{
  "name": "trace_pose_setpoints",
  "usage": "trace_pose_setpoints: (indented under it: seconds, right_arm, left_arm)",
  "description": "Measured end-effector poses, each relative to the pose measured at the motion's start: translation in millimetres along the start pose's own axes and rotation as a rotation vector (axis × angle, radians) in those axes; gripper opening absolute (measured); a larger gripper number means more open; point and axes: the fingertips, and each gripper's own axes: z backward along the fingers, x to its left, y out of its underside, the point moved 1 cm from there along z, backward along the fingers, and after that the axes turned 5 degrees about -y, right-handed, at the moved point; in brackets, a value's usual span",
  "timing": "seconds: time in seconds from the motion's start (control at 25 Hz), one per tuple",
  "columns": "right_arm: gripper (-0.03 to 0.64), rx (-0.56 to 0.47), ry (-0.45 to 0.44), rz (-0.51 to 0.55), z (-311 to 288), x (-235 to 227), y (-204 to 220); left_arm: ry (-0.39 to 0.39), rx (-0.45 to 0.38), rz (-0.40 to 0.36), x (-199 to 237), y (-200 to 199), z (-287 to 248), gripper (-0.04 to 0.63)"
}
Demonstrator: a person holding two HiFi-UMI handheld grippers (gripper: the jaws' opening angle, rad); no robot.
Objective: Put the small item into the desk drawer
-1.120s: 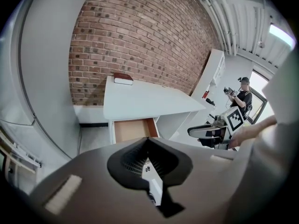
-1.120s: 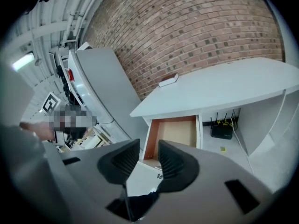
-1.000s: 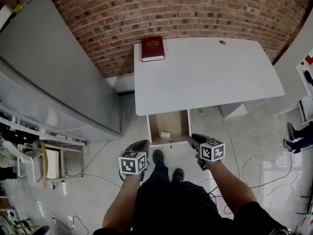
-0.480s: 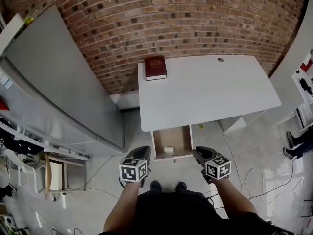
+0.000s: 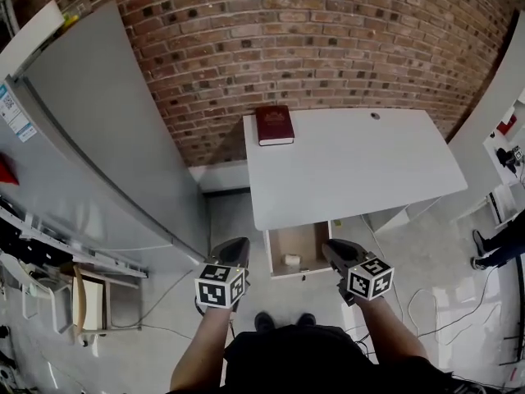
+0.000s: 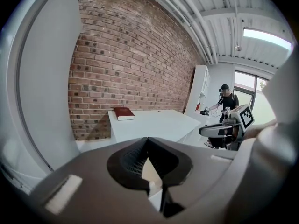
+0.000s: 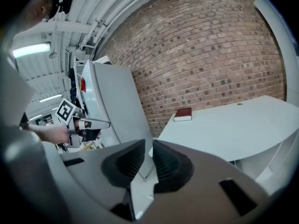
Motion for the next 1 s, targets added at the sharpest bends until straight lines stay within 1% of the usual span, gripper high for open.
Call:
trace_pose_setpoints:
  seconds: [0.12, 0.24, 0.48, 0.68, 0.84, 1.0]
  right_arm:
    - [0.052, -0.038, -0.007, 0.022, -8, 20, -21]
    - [0.041, -0.075, -0.022, 0.048, -12, 36, -39]
    - [0.026, -0.131, -0.076, 0.081, 1, 51, -58]
    - [0.018, -0.191, -0.129, 0.109, 17, 40, -84]
    - [0.015, -0.228, -0.14, 0.138, 48, 19, -101]
    - [0.014, -0.255, -0.152, 0.157, 74, -6, -114]
  left_arm:
    - [-0.001, -0.039, -0.027, 15, -11, 13, 0.012]
    - [0.0, -0.068, -0.031, 26, -20, 19, 0.012]
    - [-0.022, -0.097, -0.037, 20, -31, 28, 0.012]
    - [-0.062, -0.123, -0.029, 7, -49, 24, 0.011]
    - [-0.084, -0.145, -0.023, -24, -63, 14, 0.011]
    - [-0.109, -0.183, -0.024, -54, -80, 2, 0.011]
